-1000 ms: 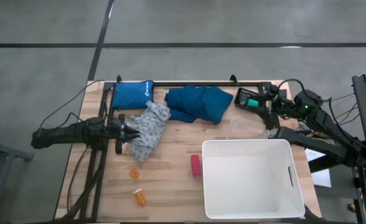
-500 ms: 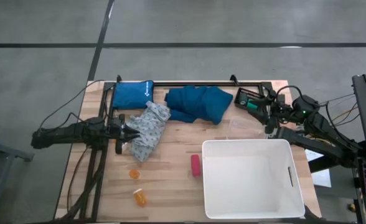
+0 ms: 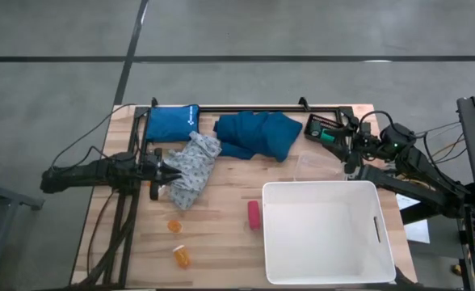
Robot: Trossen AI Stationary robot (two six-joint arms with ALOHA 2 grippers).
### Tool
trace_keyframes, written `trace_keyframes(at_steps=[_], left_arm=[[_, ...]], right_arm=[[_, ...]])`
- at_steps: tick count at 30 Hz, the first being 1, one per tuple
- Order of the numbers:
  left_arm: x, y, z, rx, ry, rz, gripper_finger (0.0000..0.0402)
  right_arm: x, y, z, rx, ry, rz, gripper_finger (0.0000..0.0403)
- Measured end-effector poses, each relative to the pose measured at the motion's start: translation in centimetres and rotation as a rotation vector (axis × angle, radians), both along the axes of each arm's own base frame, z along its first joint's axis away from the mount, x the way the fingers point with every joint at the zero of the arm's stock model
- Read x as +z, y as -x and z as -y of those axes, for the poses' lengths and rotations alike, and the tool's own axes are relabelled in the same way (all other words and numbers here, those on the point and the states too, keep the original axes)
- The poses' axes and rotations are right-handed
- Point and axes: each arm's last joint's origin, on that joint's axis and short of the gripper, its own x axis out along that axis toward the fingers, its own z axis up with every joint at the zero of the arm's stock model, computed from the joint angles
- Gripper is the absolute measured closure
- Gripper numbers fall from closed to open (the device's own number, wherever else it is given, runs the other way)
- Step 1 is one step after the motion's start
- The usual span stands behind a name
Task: Pick & place medical supplies in basket/bin
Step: Put the pink bandage into the black bin
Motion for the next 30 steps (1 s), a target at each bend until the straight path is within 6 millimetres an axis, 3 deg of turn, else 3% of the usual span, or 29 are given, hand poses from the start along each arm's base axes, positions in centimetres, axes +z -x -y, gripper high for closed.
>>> trace_keyframes(at_steps=[23,27,30], left_arm=[[0.0,0.0,0.0,0.002,0.007,0.003,0.0314],[0.8,-0.3,0.2,-0.022,0.160,0.107,0.0314],[1.7,-0.4,0.5,-0.150,0.118,0.185,0.0314]], right_arm=[[0.0,0.0,0.0,0.001,0.000,-0.001,0.0147],[0.0,0.0,0.0,0.001,0.000,-0.001,0.0147],[0.0,0.0,0.0,0.001,0.000,-0.001,0.0147]])
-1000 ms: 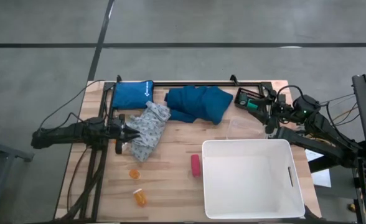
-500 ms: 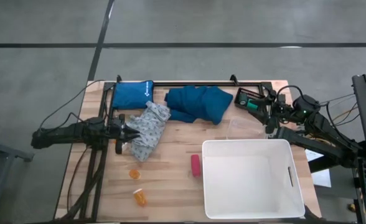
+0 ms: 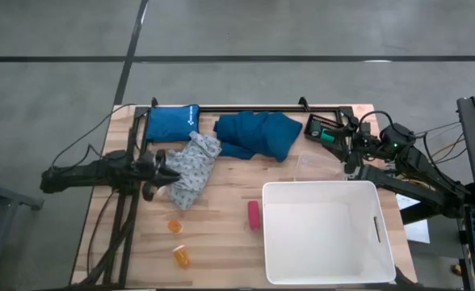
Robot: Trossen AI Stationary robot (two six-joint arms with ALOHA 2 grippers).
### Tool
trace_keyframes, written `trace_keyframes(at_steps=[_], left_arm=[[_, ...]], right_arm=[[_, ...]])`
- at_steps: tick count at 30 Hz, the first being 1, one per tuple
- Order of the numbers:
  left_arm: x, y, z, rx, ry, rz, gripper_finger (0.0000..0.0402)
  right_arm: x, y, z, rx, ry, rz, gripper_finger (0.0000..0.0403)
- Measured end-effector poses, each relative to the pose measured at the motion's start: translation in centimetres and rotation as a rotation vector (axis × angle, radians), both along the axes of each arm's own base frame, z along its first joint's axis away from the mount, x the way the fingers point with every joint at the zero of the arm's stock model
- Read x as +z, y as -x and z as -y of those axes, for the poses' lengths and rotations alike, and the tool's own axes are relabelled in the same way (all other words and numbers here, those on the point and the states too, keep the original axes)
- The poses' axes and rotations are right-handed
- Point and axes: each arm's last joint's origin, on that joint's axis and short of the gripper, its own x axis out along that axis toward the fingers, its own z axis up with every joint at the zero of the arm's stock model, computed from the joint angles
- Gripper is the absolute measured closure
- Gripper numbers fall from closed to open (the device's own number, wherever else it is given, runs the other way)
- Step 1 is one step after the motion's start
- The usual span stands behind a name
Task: Pick & place medical supplies in basket/bin
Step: Put the pink bandage into the black bin
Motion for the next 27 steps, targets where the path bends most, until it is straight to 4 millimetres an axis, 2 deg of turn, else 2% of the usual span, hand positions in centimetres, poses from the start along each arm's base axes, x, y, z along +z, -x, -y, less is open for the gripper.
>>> trace_keyframes(at_steps=[6,13,21,23,27], left_arm=[[1.2,-0.1,0.1,-0.040,0.001,0.066,0.0314],[5.5,-0.6,0.1,-0.047,-0.060,-0.009,0.0314],[10.9,-3.8,0.1,-0.091,-0.079,-0.116,0.0314],[11.6,-4.8,0.1,-0.122,-0.076,-0.142,0.0314],[11.6,-6.8,0.1,-0.151,-0.069,-0.216,0.0314]], right_arm=[[0.0,0.0,0.0,0.000,0.000,0.000,0.0147],[0.0,0.0,0.0,0.000,0.000,-0.001,0.0147],[0.0,0.0,0.0,0.000,0.000,-0.001,0.0147],[0.0,0.0,0.0,-0.001,-0.001,-0.002,0.0147],[0.0,0.0,0.0,0.000,-0.002,-0.003,0.0147]])
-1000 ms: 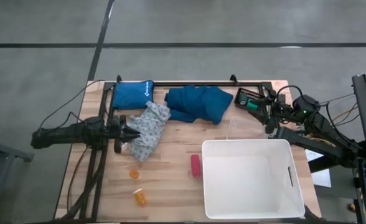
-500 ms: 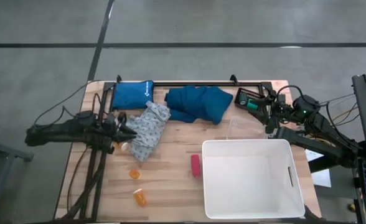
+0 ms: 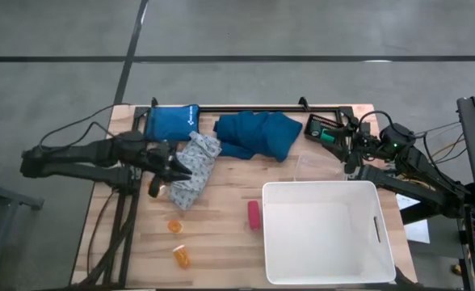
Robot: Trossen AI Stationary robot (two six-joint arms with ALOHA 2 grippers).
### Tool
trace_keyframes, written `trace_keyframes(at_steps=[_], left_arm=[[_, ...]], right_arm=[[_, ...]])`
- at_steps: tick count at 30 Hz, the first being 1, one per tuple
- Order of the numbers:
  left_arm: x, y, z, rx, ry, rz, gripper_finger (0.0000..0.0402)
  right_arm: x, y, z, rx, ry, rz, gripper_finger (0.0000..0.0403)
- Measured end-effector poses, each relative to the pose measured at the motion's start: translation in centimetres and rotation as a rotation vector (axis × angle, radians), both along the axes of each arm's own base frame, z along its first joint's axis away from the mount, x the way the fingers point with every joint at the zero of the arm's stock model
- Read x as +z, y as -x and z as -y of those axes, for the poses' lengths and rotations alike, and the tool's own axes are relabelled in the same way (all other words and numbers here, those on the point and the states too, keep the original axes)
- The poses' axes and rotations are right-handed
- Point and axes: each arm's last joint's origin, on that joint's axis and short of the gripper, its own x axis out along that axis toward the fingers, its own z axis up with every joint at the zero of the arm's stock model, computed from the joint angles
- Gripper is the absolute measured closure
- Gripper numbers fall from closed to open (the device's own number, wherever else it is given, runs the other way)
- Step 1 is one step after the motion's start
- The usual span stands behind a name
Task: Pick & place medical supplies in basket/bin
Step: Put the pink bandage into the black bin
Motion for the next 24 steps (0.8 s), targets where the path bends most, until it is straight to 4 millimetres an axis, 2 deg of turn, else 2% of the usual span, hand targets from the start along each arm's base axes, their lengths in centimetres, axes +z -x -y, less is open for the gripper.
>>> trace_keyframes(at_steps=[7,24], left_arm=[[-0.3,-2.7,0.6,-0.164,-0.007,-0.065,0.0314],[-2.6,-6.5,0.8,-0.178,0.000,-0.210,0.0314]], right_arm=[[0.0,0.0,0.0,-0.001,0.000,0.000,0.0147],[0.0,0.0,0.0,-0.001,-0.002,-0.003,0.0147]])
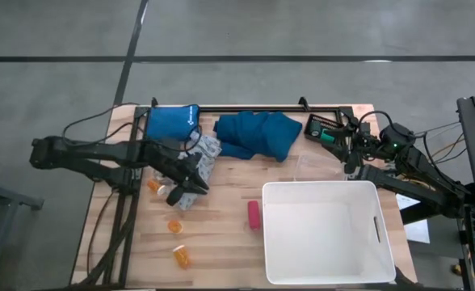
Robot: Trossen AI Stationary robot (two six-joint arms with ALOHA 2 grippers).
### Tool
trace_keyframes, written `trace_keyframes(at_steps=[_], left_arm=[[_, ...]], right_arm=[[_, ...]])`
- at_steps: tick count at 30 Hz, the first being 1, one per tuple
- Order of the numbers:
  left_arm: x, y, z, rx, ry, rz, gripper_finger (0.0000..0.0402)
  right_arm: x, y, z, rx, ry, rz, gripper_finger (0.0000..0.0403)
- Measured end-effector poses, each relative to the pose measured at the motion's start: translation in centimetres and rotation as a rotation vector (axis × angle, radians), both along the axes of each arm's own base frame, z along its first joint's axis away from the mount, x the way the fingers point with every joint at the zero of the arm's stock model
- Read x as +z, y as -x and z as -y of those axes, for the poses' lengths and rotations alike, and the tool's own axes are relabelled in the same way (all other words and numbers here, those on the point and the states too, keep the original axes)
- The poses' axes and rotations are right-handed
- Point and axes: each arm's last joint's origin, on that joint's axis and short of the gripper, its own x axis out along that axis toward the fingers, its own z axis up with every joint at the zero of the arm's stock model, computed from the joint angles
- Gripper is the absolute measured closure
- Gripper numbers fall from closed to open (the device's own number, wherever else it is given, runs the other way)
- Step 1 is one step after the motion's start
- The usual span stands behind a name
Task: Pick & place medical supplies in basket/bin
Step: Put the pink bandage into the black bin
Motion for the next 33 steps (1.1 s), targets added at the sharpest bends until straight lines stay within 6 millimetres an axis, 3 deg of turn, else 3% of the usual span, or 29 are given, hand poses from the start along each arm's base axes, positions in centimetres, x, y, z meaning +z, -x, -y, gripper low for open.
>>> trace_keyframes(at_steps=[7,13,17,21,28,33], left_arm=[[0.3,-1.8,0.1,-0.030,-0.046,0.065,0.0314],[0.4,-3.7,0.4,-0.137,-0.233,0.249,0.0314],[-0.6,-4.7,0.4,-0.228,-0.412,0.314,0.0314],[-1.2,-6.8,0.4,-0.219,-0.425,0.332,0.0310],[-2.0,-11.3,-0.7,-0.077,-0.294,0.235,0.0256],[-2.3,-13.1,-1.2,-0.075,-0.269,0.216,0.0193]], right_arm=[[0.0,0.0,0.0,0.000,0.000,0.000,0.0147],[0.0,0.0,0.0,0.000,0.000,0.000,0.0147],[0.0,0.0,0.0,0.000,0.000,0.000,0.0147],[0.0,0.0,0.0,0.000,0.000,0.000,0.0147],[0.0,0.0,0.0,0.000,0.000,0.000,0.0147],[0.0,0.0,0.0,0.001,0.000,0.000,0.0147]])
